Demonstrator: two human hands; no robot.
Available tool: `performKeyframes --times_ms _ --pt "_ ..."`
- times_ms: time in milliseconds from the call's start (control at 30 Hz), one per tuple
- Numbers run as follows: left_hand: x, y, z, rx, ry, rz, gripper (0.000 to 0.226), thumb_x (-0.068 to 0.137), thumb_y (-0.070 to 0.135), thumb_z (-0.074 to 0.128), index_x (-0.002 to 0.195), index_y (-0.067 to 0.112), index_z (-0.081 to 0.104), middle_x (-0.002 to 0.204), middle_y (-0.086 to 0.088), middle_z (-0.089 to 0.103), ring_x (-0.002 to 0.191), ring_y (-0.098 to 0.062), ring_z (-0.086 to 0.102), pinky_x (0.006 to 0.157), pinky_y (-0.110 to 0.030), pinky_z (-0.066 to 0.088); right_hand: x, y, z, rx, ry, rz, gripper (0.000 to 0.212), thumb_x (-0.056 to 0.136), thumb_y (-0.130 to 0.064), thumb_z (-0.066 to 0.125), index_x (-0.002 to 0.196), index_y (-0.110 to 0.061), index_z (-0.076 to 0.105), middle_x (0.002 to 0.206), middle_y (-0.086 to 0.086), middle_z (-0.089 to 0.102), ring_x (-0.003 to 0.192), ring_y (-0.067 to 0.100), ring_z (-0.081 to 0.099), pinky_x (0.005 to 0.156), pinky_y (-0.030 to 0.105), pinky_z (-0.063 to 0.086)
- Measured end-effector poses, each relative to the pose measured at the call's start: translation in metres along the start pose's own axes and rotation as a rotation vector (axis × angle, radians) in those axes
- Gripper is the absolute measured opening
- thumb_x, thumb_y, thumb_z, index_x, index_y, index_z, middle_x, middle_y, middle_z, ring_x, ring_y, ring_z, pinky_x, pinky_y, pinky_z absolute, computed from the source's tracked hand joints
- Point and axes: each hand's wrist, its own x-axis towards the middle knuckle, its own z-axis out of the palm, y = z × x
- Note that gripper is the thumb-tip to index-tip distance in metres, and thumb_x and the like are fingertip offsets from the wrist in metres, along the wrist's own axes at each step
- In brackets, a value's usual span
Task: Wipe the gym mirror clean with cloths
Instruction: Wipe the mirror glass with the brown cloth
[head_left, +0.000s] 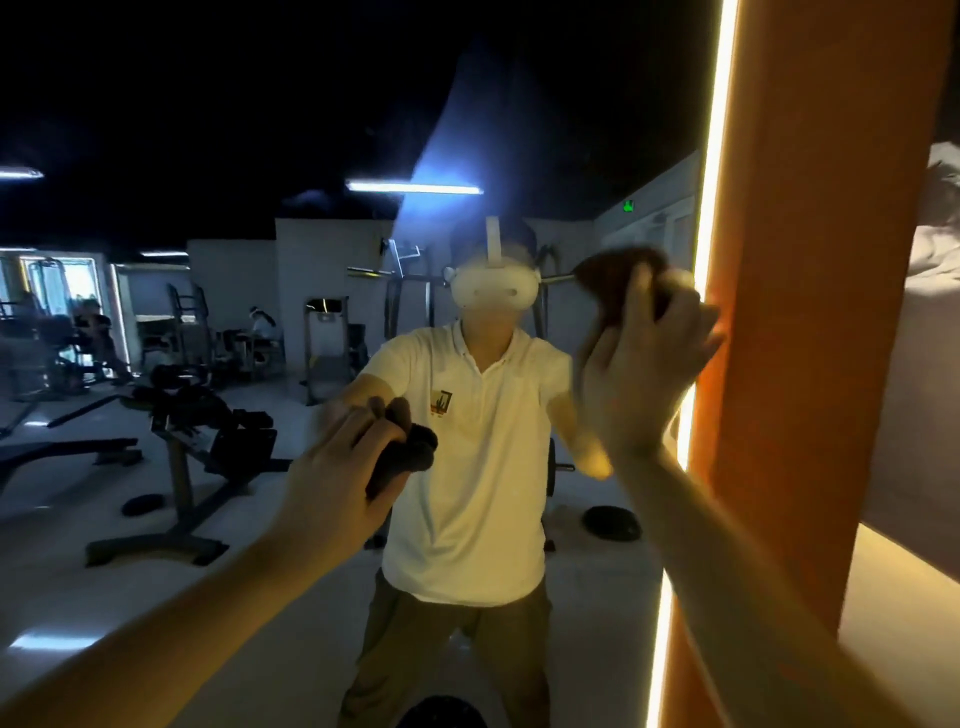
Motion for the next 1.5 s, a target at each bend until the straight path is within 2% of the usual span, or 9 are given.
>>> performKeyframes --times_ms 233,467,700,800,933,1067,1167,1400,1500 --pt "0.021 -0.027 -0.042 -0.195 0.169 -0.176 0.058 0.098 0.053 0.052 0.142 0.016 0.049 0.123 -0.005 0.062 0.103 -0.015 0.061 0.082 -0.032 0.052 -0.073 -0.045 0.009 0.18 -0.221 -0.83 0.038 0.092 -0.015 0.06 0.129 -0.01 0.068 0.123 0.011 0.045 0.108 0.034 0.048 0.094 0.053 0.049" --pt "0.026 -0.044 -0.041 -0.112 0.115 -0.153 0.08 0.097 0.054 0.051 0.163 0.017 0.024 0.135 -0.012 0.058 0.114 -0.025 0.061 0.092 -0.038 0.052 0.035 -0.106 0.04 0.118 -0.014 -0.315 0.05 0.086 -0.017 0.054 0.135 -0.01 0.059 0.126 0.011 0.039 0.115 0.033 0.04 0.095 0.047 0.041" --pt "0.023 -0.049 -0.047 -0.134 0.059 -0.143 0.095 0.092 0.032 0.075 0.165 0.023 0.014 0.132 -0.01 0.059 0.103 -0.017 0.061 0.092 -0.04 0.057 -0.04 -0.104 0.024 0.217 -0.245 -1.013 0.03 0.098 -0.011 0.051 0.126 -0.01 0.062 0.111 0.012 0.061 0.101 0.031 0.058 0.087 0.049 0.053" --pt "0.021 -0.052 -0.043 -0.112 0.067 -0.137 0.099 0.089 0.027 0.08 0.164 0.023 0.016 0.137 -0.013 0.058 0.112 -0.026 0.065 0.092 -0.04 0.056 0.048 -0.115 0.043 0.105 -0.11 -0.794 0.044 0.085 -0.017 0.073 0.127 -0.011 0.059 0.115 0.014 0.059 0.107 0.033 0.053 0.089 0.047 0.048" --pt "0.022 -0.051 -0.042 -0.128 0.084 -0.165 0.1 0.089 0.029 0.08 0.165 0.029 0.015 0.136 -0.007 0.059 0.114 -0.022 0.064 0.094 -0.037 0.054 0.067 -0.143 0.048 0.102 -0.037 -0.396 0.046 0.085 -0.017 0.062 0.131 -0.012 0.063 0.124 0.019 0.055 0.114 0.036 0.044 0.094 0.049 0.043" --pt "0.034 -0.045 -0.059 -0.19 0.109 -0.16 0.095 0.093 0.031 0.076 0.156 0.047 0.007 0.135 -0.001 0.061 0.104 -0.005 0.06 0.093 -0.023 0.049 -0.039 -0.13 0.032 0.203 -0.217 -0.737 0.036 0.095 -0.014 0.053 0.129 -0.01 0.063 0.117 0.014 0.057 0.11 0.034 0.051 0.095 0.051 0.048" --pt "0.046 -0.043 -0.068 -0.173 0.084 -0.123 0.093 0.093 0.033 0.076 0.163 0.035 0.014 0.129 0.0 0.063 0.104 -0.009 0.061 0.098 -0.035 0.055 -0.015 -0.101 0.029 0.173 -0.249 -1.009 0.034 0.096 -0.016 0.055 0.129 -0.012 0.06 0.114 0.011 0.057 0.106 0.03 0.054 0.092 0.048 0.05" --pt "0.078 -0.03 -0.065 -0.108 0.149 -0.073 0.093 0.092 0.036 0.077 0.163 0.022 0.018 0.129 -0.009 0.065 0.109 -0.021 0.066 0.093 -0.037 0.055 0.084 -0.12 0.041 0.024 -0.06 -0.259 0.053 0.088 -0.02 0.06 0.14 -0.009 0.054 0.128 0.021 0.05 0.116 0.037 0.046 0.096 0.047 0.042" --pt "0.086 -0.018 -0.064 -0.135 0.145 -0.079 0.092 0.093 0.036 0.076 0.163 0.023 0.017 0.128 -0.008 0.066 0.107 -0.02 0.066 0.091 -0.042 0.059 0.023 -0.124 0.034 0.123 -0.155 -0.565 0.054 0.085 -0.019 0.07 0.137 -0.011 0.058 0.125 0.016 0.054 0.114 0.033 0.046 0.096 0.046 0.042"
